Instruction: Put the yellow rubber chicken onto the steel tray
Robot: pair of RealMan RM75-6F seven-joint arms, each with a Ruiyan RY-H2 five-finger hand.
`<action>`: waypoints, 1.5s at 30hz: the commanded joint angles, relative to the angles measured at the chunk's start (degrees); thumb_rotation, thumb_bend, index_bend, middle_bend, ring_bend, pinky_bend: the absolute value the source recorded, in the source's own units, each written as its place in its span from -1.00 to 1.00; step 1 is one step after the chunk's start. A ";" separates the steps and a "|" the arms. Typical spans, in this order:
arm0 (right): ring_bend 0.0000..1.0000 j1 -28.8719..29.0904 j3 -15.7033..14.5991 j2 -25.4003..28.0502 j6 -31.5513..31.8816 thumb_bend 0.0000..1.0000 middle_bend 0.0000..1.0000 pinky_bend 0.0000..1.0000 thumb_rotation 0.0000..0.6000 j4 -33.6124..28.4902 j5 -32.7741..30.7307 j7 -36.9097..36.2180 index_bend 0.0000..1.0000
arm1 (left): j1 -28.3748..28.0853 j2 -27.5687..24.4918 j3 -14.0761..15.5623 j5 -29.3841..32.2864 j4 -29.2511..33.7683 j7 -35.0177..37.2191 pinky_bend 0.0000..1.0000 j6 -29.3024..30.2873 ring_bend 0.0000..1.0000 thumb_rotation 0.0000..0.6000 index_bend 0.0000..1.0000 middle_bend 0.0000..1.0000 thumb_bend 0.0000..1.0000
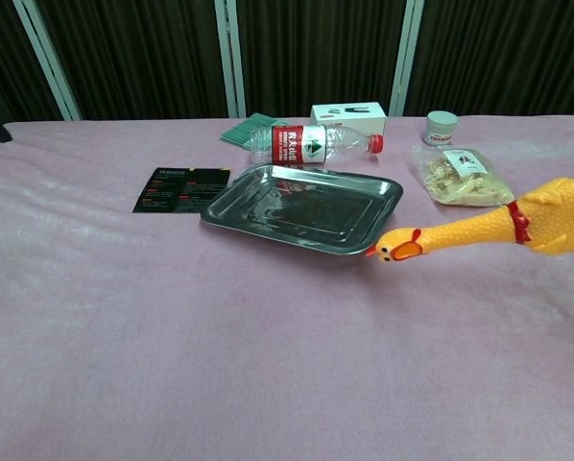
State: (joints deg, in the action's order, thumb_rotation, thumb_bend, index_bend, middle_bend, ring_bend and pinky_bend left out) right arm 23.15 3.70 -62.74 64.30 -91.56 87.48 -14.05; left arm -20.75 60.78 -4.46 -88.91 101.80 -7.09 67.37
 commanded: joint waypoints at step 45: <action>0.58 3.98 3.21 -2.99 2.87 -0.35 0.69 0.54 1.00 -4.42 2.43 -4.81 1.00 | -28.80 12.03 -14.84 31.23 11.25 -12.08 -0.80 -19.52 -0.58 1.00 -0.51 -0.58 -0.75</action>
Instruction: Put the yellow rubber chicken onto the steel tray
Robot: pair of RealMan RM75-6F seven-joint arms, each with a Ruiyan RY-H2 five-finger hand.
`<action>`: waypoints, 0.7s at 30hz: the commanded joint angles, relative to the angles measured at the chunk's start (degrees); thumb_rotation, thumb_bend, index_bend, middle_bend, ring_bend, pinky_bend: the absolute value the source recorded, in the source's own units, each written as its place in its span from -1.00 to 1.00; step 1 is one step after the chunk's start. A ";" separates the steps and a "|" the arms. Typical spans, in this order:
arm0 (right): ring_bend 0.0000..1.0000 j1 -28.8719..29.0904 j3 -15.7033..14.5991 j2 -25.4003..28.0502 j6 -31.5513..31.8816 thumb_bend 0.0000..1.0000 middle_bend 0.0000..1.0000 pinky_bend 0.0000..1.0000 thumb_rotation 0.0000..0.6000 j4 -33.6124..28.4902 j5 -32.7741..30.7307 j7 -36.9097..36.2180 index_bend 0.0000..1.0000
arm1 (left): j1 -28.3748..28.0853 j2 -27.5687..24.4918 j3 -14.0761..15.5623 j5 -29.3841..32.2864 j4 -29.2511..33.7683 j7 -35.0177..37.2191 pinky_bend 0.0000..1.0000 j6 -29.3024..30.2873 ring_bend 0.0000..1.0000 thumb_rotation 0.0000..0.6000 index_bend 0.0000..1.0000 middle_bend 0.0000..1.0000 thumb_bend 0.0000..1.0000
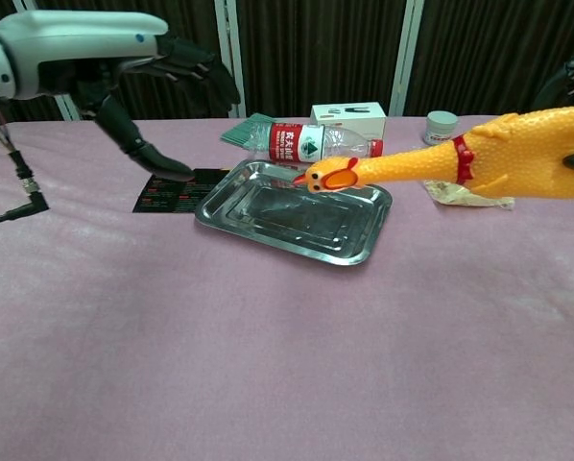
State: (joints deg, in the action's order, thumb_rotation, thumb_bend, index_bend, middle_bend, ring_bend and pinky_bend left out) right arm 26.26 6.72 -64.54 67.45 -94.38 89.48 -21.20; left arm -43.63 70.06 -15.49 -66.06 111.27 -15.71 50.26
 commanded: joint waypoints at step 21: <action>0.58 4.62 4.09 -5.34 -2.18 -0.35 0.69 0.54 1.00 -7.29 -5.04 10.94 1.00 | -27.99 13.82 -7.72 43.28 0.68 -21.09 -0.79 9.55 -0.54 1.00 -0.45 -0.56 -0.83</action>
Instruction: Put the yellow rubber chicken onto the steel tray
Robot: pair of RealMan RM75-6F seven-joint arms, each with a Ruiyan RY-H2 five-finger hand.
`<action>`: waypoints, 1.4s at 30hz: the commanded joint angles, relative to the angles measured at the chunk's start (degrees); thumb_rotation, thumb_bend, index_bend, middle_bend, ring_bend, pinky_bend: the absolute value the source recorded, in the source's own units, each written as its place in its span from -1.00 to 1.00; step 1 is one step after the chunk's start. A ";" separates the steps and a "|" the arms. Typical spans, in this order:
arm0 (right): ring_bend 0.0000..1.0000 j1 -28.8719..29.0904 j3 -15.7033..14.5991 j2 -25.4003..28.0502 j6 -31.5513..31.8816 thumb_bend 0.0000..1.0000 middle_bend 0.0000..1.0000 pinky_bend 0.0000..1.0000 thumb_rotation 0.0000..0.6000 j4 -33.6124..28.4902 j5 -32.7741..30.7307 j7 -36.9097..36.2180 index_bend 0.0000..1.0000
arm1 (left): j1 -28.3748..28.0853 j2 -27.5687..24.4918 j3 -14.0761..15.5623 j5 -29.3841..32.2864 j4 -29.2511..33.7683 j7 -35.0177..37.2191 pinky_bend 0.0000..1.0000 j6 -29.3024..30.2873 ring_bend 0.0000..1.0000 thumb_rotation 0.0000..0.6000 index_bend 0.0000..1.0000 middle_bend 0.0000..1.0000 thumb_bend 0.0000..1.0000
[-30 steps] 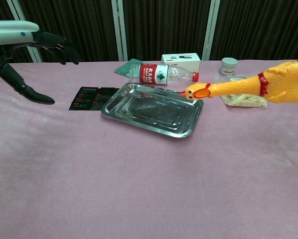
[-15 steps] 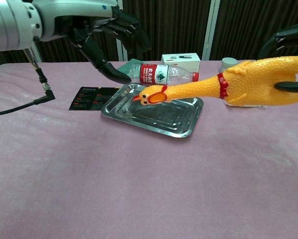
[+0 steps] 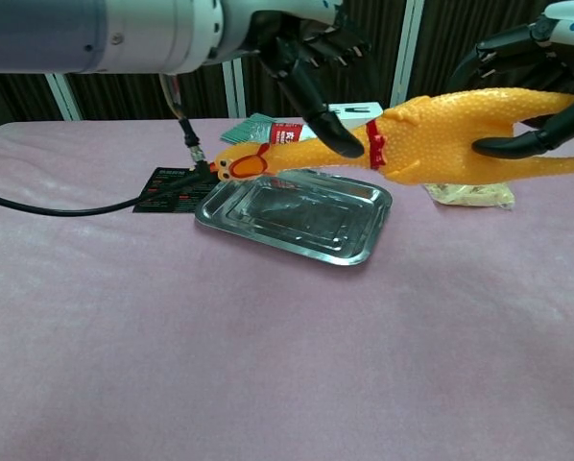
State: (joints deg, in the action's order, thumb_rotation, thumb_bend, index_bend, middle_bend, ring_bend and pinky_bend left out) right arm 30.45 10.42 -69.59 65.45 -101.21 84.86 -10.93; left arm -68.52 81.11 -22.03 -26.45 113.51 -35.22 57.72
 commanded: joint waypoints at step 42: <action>0.58 1.02 1.18 -0.28 -0.20 -0.29 0.69 0.54 1.00 -0.21 -3.73 -0.07 1.00 | -8.80 12.34 -2.44 8.31 -8.66 -0.39 -0.33 10.09 0.05 1.00 0.02 0.12 -0.08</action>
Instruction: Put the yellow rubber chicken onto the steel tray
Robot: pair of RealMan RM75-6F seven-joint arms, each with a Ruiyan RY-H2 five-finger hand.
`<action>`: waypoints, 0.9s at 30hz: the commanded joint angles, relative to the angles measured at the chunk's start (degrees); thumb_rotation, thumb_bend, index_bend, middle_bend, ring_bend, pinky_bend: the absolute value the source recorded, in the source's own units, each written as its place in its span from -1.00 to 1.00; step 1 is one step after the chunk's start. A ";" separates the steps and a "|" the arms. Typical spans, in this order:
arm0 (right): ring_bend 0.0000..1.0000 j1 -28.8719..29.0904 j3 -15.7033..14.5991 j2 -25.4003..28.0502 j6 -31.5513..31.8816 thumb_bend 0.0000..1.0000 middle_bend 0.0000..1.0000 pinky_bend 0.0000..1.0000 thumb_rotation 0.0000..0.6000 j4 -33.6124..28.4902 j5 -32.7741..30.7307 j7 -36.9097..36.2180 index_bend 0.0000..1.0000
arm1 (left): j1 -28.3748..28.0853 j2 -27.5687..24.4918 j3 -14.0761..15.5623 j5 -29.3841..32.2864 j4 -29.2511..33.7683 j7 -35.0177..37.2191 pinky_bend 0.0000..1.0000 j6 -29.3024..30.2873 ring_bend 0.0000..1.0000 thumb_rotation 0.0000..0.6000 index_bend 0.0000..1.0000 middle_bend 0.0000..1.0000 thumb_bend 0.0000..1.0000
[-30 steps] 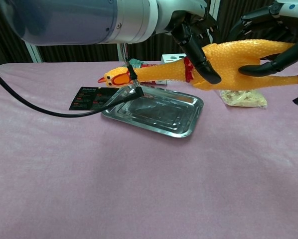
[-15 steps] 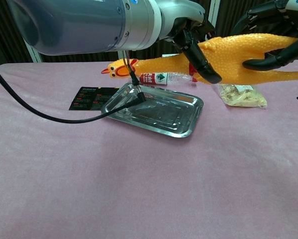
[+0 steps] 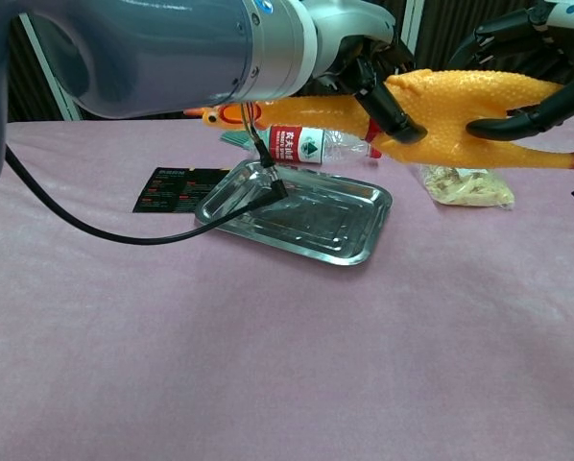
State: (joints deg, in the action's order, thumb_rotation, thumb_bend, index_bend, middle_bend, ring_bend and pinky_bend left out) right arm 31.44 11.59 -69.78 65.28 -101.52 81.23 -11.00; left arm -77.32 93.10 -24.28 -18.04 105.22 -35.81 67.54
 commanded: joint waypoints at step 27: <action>0.58 0.00 0.68 -0.70 0.28 -0.28 0.69 0.54 1.00 2.25 -1.83 -0.30 1.00 | 3.23 -2.47 1.25 -3.88 0.98 2.10 -0.25 -3.25 -0.07 1.00 -0.45 -0.22 -0.41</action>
State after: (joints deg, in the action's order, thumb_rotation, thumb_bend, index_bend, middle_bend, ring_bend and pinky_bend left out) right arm 31.46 12.25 -70.49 65.54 -99.27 79.41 -11.25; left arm -74.09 90.61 -23.02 -21.91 106.25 -33.76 64.34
